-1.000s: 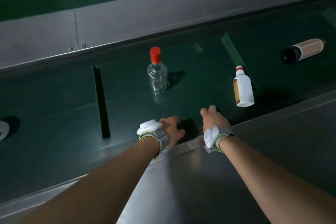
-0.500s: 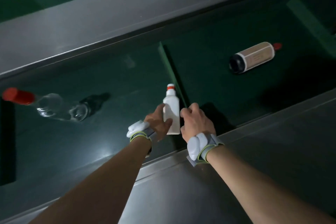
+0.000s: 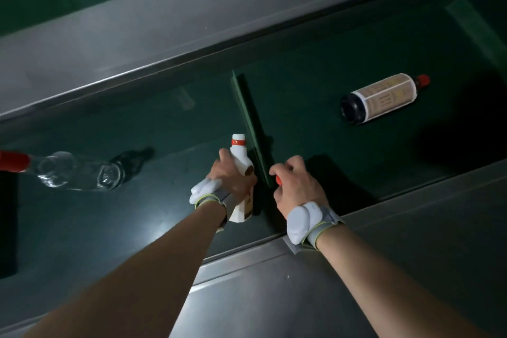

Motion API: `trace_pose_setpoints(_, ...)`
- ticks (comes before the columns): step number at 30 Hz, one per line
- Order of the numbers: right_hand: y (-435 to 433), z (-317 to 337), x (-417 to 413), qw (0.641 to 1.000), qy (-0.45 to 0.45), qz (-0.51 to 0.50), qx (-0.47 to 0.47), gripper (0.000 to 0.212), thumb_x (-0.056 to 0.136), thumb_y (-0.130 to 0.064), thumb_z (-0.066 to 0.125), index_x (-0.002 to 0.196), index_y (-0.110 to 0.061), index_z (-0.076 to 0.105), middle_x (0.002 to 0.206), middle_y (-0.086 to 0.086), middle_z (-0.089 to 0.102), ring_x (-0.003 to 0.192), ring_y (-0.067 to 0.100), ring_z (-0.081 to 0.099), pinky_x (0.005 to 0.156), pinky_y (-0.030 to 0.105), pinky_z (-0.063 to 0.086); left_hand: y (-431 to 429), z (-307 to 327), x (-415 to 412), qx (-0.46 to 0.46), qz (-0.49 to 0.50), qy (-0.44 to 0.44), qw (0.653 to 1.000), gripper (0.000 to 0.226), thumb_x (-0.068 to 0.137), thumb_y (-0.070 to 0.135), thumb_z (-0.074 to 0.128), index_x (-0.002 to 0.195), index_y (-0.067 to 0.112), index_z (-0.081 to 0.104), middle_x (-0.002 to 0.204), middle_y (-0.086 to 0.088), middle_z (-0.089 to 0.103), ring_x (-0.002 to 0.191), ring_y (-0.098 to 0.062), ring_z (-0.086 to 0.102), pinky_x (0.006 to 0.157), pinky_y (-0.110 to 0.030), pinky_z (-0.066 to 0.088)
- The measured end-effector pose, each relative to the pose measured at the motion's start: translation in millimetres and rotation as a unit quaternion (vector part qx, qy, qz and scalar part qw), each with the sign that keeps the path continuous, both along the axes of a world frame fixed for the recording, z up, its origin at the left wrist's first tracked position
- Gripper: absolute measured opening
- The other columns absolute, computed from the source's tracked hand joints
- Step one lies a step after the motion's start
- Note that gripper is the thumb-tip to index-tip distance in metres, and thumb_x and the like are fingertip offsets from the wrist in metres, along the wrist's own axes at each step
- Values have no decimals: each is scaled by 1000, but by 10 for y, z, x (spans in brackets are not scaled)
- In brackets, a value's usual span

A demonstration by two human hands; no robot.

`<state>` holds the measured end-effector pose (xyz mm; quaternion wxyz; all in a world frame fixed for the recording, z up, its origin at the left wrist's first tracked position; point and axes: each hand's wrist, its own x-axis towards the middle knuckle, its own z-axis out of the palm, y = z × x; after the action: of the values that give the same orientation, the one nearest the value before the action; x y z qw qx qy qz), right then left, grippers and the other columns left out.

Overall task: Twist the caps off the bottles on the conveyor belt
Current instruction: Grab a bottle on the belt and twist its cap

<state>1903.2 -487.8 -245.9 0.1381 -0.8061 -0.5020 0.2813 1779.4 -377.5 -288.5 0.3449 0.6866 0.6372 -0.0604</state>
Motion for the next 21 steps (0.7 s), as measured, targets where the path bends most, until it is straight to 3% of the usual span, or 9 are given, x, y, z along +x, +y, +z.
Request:
trace_pose_setpoints(3,238,200,-92,998,14,-21,51,31,79,-7,58,107,-20,61,116,6,45,80,34,58,64,37,50,-92,163,-162,44,-35,-80,995,52,59,54,66,88,35,27,89,5,52,70,-27,55,60,-42,45)
trace_pose_setpoints(7,460,470,-240,985,63,-49,150,34,74,-1,62,105,-15,66,113,5,56,91,26,60,79,36,50,-216,289,-346,45,-53,-119,990,40,77,58,55,107,44,33,112,2,57,86,-36,61,71,-47,50)
trace_pose_setpoints(11,497,610,-439,984,103,-38,139,40,75,-5,67,113,-17,66,106,-2,65,78,12,56,76,17,43,-276,306,-570,-9,-78,-107,991,32,79,54,51,104,42,36,109,3,54,88,-35,59,72,-43,48)
trace_pose_setpoints(14,423,620,-421,986,116,-57,107,38,76,-6,69,112,-20,68,83,-13,62,64,2,54,64,2,35,-300,313,-558,-42,-101,-91,990,29,80,60,43,99,39,37,104,1,52,87,-36,58,68,-39,41)
trace_pose_setpoints(17,361,632,-387,989,118,-51,71,35,77,-10,69,108,-26,69,70,-12,60,65,5,58,59,6,39,-259,314,-521,-81,-112,-86,987,30,77,52,47,102,38,36,99,4,46,90,-38,58,69,-40,41)
trace_pose_setpoints(21,324,622,-371,990,132,-38,31,36,81,-18,67,115,-30,65,91,-1,70,81,14,63,76,23,50,-223,340,-506,-96,-118,-86,985,29,78,38,51,103,33,37,96,2,43,93,-40,58,74,-42,46)
